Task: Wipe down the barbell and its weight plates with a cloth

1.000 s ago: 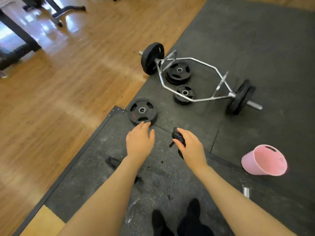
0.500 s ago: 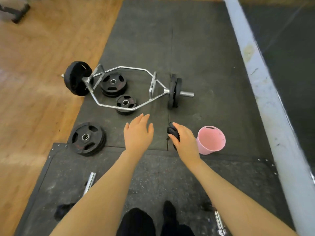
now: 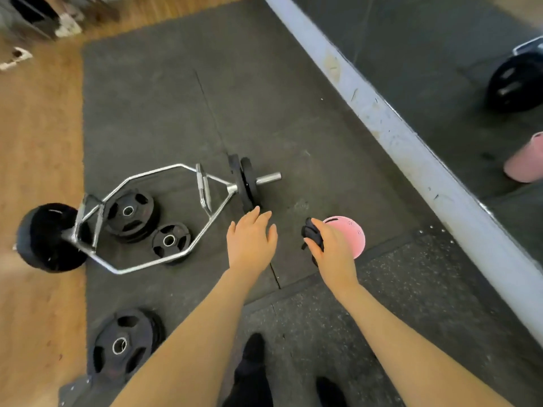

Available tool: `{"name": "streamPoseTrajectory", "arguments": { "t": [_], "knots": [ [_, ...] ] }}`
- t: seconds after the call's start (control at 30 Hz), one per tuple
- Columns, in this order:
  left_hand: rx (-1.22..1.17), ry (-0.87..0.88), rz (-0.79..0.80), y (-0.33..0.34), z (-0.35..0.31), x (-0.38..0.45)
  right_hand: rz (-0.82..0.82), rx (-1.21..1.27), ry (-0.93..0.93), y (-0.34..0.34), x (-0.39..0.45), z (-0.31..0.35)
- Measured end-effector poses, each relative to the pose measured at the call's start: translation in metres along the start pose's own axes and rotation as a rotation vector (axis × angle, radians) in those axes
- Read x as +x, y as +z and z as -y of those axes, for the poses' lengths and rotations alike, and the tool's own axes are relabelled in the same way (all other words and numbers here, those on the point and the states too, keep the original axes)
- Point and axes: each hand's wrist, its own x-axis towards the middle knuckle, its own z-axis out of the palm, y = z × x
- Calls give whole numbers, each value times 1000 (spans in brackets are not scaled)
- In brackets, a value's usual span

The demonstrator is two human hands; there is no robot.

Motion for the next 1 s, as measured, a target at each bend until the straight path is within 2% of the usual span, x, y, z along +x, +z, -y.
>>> {"name": "streamPoseTrajectory", "arguments": {
  "t": [0.3, 0.5, 0.67, 0.77, 1.0],
  "knots": [
    [51, 248, 69, -9, -12, 99, -354, 35, 210, 0, 38, -1],
    [69, 397, 165, 33, -44, 141, -372, -44, 402, -7, 42, -34],
    [86, 509, 244, 65, -76, 177, -482, -8, 459, -21, 65, -62],
    [79, 557, 278, 77, -93, 199, -497, 28, 526, -26, 84, -80],
    [58, 646, 316, 102, -121, 247, -548, 47, 553, -26, 118, -111]
  ]
}}
